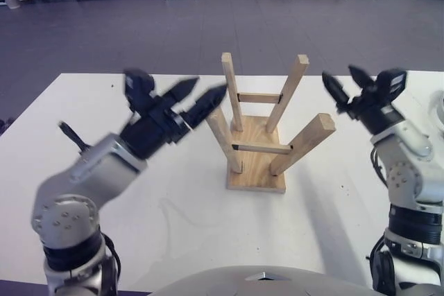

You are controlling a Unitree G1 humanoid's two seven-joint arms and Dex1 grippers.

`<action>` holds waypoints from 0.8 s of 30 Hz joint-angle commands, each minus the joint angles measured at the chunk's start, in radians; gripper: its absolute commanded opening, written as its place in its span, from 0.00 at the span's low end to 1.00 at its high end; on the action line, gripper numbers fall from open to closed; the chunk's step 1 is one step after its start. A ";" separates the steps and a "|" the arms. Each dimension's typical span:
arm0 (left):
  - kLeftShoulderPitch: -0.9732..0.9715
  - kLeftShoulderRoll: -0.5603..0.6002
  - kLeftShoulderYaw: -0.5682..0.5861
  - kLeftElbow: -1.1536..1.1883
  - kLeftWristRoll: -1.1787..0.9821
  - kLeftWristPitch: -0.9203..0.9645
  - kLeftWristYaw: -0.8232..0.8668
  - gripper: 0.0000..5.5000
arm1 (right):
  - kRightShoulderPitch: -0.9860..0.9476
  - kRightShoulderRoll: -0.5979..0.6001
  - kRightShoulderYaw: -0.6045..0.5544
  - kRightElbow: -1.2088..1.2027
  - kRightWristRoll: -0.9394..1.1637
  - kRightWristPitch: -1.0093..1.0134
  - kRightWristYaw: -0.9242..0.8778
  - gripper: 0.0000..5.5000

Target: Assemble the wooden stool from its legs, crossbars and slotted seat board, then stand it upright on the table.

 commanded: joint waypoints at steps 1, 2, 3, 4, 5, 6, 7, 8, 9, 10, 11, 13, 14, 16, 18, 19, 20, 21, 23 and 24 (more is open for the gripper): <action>-0.160 0.098 -0.053 0.110 0.075 -0.006 -0.090 0.80 | -0.141 -0.022 -0.038 -0.157 0.426 0.129 -0.107 0.69; -0.141 0.113 -0.082 0.137 0.125 0.005 -0.105 0.80 | -0.129 -0.028 -0.022 -0.185 0.481 0.151 -0.114 0.69; -0.104 0.119 -0.111 0.152 0.162 0.014 -0.123 0.80 | -0.093 -0.039 -0.001 -0.205 0.503 0.175 -0.117 0.69; -0.043 0.132 -0.151 0.161 0.203 0.024 -0.166 0.80 | -0.032 -0.051 0.032 -0.222 0.496 0.208 -0.133 0.69; 0.011 0.140 -0.187 0.166 0.243 0.028 -0.199 0.80 | 0.025 -0.067 0.069 -0.237 0.468 0.235 -0.142 0.69; 0.069 0.134 -0.223 0.174 0.267 0.034 -0.231 0.80 | 0.098 -0.084 0.116 -0.240 0.415 0.262 -0.155 0.69; 0.121 0.136 -0.271 0.186 0.309 0.039 -0.261 0.80 | 0.171 -0.104 0.172 -0.223 0.336 0.279 -0.166 0.69; 0.156 0.147 -0.320 0.192 0.362 0.041 -0.288 0.80 | 0.224 -0.126 0.221 -0.204 0.256 0.278 -0.163 0.69; 0.192 0.185 -0.398 0.190 0.442 0.039 -0.332 0.80 | 0.265 -0.144 0.277 -0.181 0.172 0.262 -0.154 0.69; 0.216 0.203 -0.436 0.196 0.493 0.033 -0.363 0.80 | 0.275 -0.147 0.310 -0.167 0.124 0.244 -0.149 0.69; 0.222 0.205 -0.433 0.212 0.518 0.016 -0.377 0.80 | 0.263 -0.137 0.323 -0.165 0.110 0.225 -0.146 0.69; 0.197 0.171 -0.363 0.234 0.477 -0.019 -0.385 0.80 | 0.228 -0.110 0.312 -0.171 0.131 0.195 -0.149 0.69; 0.176 0.153 -0.327 0.236 0.444 -0.036 -0.384 0.80 | 0.214 -0.099 0.299 -0.178 0.151 0.184 -0.151 0.69; 0.137 0.111 -0.253 0.234 0.367 -0.072 -0.373 0.80 | 0.187 -0.077 0.261 -0.190 0.206 0.170 -0.156 0.69; 0.054 0.081 -0.169 0.243 0.310 -0.118 -0.338 0.80 | 0.111 -0.065 0.176 -0.179 0.328 0.147 -0.161 0.69; -0.001 0.073 -0.133 0.250 0.286 -0.138 -0.322 0.80 | 0.050 -0.072 0.134 -0.160 0.391 0.138 -0.166 0.69; -0.065 0.074 -0.102 0.255 0.269 -0.152 -0.312 0.80 | -0.026 -0.087 0.093 -0.135 0.466 0.133 -0.181 0.69; -0.125 0.081 -0.081 0.258 0.259 -0.161 -0.303 0.80 | -0.093 -0.105 0.060 -0.116 0.535 0.129 -0.195 0.69; -0.192 0.102 -0.069 0.256 0.257 -0.156 -0.297 0.80 | -0.146 -0.134 0.026 -0.108 0.619 0.138 -0.209 0.69; -0.198 0.109 -0.074 0.253 0.267 -0.146 -0.301 0.80 | -0.137 -0.144 0.027 -0.113 0.630 0.150 -0.209 0.69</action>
